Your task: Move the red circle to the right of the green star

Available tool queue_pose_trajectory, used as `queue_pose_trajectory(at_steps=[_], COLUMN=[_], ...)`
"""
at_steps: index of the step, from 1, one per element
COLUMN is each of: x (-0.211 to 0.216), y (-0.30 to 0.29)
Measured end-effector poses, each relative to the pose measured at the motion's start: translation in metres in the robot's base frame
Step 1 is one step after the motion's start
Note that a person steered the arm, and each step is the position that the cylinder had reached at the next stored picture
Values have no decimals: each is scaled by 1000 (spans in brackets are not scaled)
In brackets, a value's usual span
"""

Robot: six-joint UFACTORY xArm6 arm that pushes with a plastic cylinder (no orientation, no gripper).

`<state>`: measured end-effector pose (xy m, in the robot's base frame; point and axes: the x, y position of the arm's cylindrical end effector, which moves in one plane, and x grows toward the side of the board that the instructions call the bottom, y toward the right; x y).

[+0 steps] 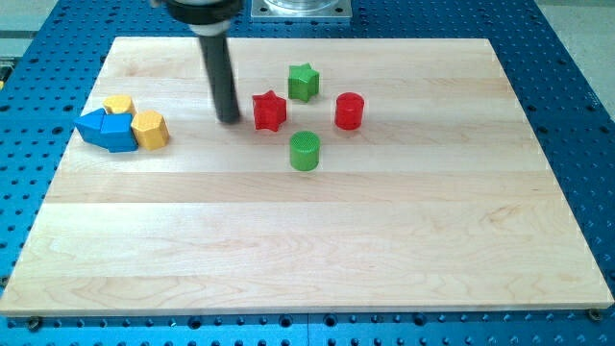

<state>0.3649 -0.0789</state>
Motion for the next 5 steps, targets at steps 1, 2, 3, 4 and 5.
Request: queue_pose_trajectory(at_steps=[1, 2, 3, 4, 5], x=[-9, 27, 51, 29, -7], y=[51, 33, 103, 148, 180])
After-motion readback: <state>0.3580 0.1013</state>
